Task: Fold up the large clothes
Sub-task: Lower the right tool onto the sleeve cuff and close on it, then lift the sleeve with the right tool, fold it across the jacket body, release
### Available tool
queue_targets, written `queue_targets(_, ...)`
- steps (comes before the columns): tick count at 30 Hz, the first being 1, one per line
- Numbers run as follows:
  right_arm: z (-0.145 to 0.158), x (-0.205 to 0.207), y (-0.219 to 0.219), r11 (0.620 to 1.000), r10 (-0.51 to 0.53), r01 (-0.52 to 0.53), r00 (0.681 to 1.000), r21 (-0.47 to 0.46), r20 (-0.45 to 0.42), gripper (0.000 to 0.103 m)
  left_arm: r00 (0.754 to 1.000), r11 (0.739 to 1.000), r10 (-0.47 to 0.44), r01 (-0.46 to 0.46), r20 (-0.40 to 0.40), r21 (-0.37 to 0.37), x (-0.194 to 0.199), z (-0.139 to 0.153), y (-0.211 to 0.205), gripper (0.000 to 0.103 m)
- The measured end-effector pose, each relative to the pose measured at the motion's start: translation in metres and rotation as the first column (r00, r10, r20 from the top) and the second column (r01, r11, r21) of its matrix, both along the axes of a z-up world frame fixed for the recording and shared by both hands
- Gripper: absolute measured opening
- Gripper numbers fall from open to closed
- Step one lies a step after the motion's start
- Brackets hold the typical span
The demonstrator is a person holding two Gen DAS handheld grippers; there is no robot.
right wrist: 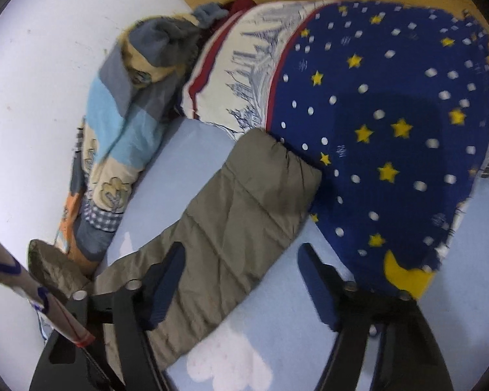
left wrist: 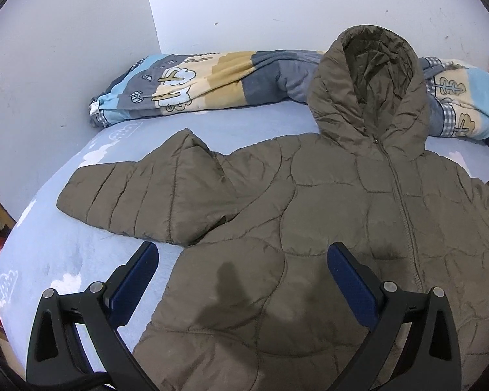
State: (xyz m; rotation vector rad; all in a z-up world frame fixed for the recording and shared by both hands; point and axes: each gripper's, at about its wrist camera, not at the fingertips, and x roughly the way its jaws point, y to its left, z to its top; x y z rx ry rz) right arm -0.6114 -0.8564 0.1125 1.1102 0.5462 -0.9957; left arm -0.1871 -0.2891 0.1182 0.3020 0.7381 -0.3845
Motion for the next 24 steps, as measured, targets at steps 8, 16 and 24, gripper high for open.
queue_targets(8,-0.037,-0.002,-0.036,0.998,-0.053,0.054,0.997,0.034,-0.05,0.069,1.0,1.0,-0.022,0.022,0.015,0.002,-0.004,-0.003,-0.004,0.103)
queue_targets(16,-0.058,-0.003,-0.048,0.997,-0.074,0.075,0.997,0.02,-0.015,0.028,0.999,0.999,-0.034,0.034,-0.008,0.025,-0.005,-0.013,-0.011,0.103)
queue_targets(24,0.009,-0.001,-0.019,0.992,-0.041,0.04,0.999,-0.122,-0.001,0.017,0.998,0.998,-0.06,0.06,-0.009,-0.014,-0.016,-0.002,-0.01,0.103)
